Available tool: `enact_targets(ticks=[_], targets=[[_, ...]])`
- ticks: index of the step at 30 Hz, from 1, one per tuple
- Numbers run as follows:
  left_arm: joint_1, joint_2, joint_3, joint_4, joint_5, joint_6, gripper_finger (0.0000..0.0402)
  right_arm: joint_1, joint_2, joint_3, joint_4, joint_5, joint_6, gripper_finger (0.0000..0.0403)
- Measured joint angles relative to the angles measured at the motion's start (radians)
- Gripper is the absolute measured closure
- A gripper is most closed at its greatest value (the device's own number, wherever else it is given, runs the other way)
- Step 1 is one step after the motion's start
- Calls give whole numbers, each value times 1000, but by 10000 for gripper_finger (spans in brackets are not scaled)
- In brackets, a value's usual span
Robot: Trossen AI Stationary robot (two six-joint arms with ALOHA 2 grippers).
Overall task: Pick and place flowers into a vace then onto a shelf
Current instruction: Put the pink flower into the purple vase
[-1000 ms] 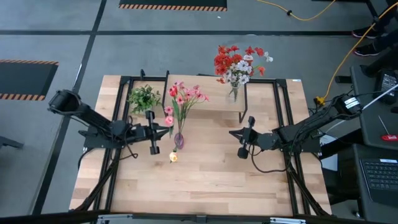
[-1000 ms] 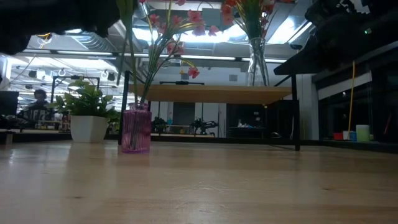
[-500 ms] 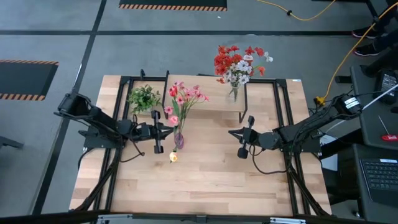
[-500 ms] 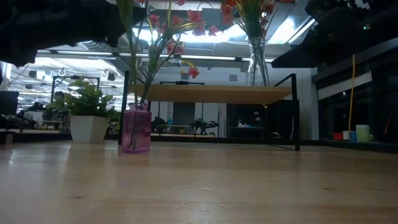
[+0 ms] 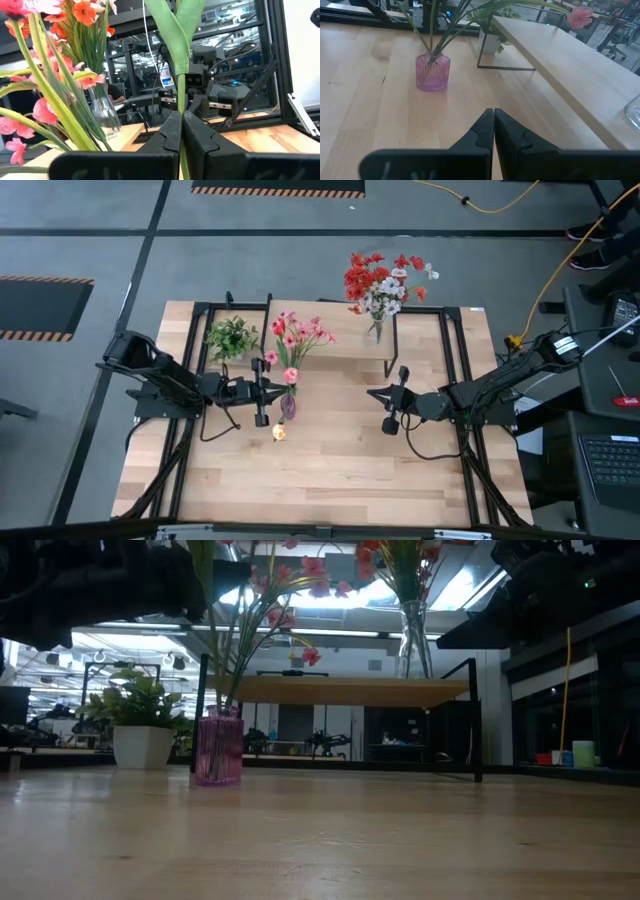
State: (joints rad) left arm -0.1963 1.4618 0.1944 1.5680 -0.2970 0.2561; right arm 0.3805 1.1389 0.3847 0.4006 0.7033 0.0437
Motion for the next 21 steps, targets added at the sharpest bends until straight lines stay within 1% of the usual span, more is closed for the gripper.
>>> enact_targets(ticks=[5,9,16,21], targets=[[0,15,0,0,-3,0,398,0,0,0,0,0,0,386],[0,29,0,0,-30,-19,398,0,0,0,-1,0,0,386],[0,65,1,0,-47,-28,398,0,0,0,-1,0,0,386],[0,99,1,-1,-53,-64,398,0,0,0,-1,0,0,386]])
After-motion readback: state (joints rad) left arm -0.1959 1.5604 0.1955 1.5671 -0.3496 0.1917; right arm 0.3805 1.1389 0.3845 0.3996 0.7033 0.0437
